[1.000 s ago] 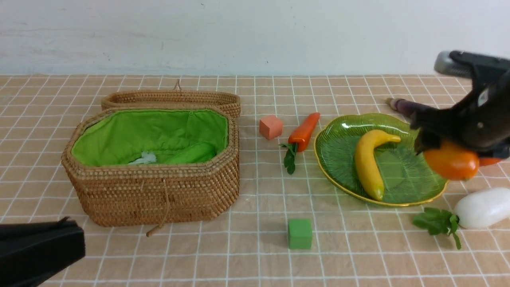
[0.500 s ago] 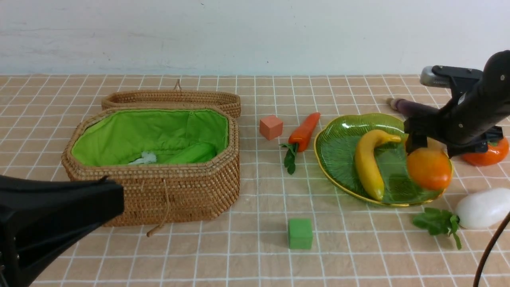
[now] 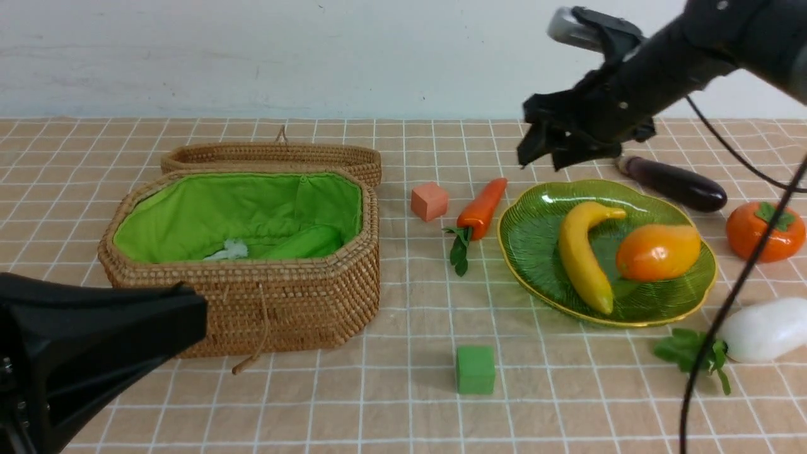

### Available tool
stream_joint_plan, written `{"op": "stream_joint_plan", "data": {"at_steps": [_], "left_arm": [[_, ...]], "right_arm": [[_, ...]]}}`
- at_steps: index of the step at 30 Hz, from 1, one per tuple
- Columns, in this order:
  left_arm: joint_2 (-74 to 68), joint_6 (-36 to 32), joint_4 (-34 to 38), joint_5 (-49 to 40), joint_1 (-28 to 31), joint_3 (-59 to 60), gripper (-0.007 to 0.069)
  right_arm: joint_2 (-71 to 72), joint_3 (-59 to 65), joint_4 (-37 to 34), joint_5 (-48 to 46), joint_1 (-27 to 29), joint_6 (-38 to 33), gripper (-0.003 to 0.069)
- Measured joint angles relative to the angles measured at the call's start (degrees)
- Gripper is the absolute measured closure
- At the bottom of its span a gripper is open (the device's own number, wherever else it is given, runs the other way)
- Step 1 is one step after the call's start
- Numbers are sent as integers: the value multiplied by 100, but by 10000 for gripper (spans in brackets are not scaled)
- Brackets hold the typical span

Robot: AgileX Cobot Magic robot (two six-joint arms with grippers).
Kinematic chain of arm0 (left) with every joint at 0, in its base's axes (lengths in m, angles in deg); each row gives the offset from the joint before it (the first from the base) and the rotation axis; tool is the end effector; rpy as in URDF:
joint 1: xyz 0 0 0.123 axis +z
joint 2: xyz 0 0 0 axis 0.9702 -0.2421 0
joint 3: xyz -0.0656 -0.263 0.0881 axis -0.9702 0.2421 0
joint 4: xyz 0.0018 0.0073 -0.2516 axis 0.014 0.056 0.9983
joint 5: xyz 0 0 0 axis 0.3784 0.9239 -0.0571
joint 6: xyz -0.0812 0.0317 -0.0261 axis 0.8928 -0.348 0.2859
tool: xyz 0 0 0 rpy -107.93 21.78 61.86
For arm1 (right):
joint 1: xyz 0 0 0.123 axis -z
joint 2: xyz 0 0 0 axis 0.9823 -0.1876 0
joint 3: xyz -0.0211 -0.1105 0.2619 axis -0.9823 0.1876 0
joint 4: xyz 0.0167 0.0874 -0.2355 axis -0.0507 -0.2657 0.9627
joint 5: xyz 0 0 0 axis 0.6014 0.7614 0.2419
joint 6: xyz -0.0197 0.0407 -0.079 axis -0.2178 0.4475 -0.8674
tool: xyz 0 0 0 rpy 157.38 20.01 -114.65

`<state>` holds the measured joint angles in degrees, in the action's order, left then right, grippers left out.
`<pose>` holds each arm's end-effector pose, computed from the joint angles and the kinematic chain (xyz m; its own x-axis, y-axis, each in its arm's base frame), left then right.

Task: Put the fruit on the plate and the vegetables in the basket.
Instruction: Use the right arm to grab a carrot and put it into the left basket

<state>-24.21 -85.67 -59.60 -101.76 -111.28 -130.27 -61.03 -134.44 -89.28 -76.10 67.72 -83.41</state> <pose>0.0851 -0.0800 0.3705 -0.2472 0.0751 -0.9661 0.6908 0.7128 -0.1213 0.4585 0.1269 0.2971 -0.8425 -0.0523 -0.5362 -0.2888 0.8840 0.3675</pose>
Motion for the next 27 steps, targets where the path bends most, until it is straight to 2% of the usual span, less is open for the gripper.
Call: {"op": "stream_joint_plan", "data": {"at_steps": [3,6,12,27], "left_arm": [[-30,0,0,0,0,0,638],[-67,0,0,-6,0,0,637],[-67,0,0,-36,0,0,637],[-67,0,88,-60,0,0,634]], "right_arm": [[-659,-701,420,-290,-362,777,237],[-1104,-1138,952,-253,-647,1466,183],[-1596,-1424,1511,201,-917,2233,88],[-1987,-1435,1783,939,-917,2437,75]]}}
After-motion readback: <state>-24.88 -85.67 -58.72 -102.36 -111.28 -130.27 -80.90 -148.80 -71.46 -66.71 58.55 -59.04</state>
